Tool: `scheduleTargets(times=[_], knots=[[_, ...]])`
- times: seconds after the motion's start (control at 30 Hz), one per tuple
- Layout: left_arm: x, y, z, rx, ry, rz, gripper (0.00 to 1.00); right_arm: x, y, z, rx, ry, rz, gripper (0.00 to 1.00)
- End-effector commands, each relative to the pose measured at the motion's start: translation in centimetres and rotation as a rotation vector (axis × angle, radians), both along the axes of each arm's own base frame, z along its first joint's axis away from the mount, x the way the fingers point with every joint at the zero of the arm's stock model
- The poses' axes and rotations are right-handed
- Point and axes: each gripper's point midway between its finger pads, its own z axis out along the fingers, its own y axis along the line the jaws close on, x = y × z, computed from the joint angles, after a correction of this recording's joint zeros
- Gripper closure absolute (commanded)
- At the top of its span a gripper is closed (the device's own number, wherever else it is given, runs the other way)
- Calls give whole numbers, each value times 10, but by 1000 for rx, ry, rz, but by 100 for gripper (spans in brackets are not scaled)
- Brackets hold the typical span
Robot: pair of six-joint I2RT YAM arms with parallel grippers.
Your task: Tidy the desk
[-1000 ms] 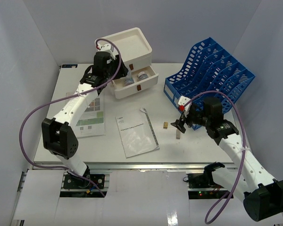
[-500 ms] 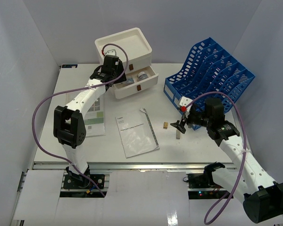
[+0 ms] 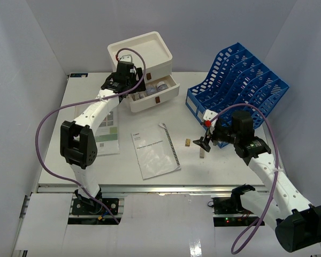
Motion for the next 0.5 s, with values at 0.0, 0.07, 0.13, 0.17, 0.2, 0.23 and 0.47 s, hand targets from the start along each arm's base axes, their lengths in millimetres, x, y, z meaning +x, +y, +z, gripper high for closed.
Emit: scheduleTargets(times=[0.0,0.07,0.13,0.17,0.2,0.23,0.47], knots=[[-26,-52,73,-63,-200,-360,14,-1,4,3,22,-22,30,10],[-49,-84,78,-66,-260,-570,28,-1,4,3,22,-27,36,10],[-68,-107,74,-84,-257,-728,53,-1,4,3,20,-30,39,10],[-75,-114,67,-85,-246,-789,63,-1,4,3,19,-31,38,10],[-84,-123,60,-70,-247,-886,69,-1,4,2,19,-30,37,10],[-94,-131,52,-62,-245,-969,73,-1,4,1,19,-27,37,10],[-115,-159,-5,73,-193,-1202,67,1,4,-4,13,-8,36,10]])
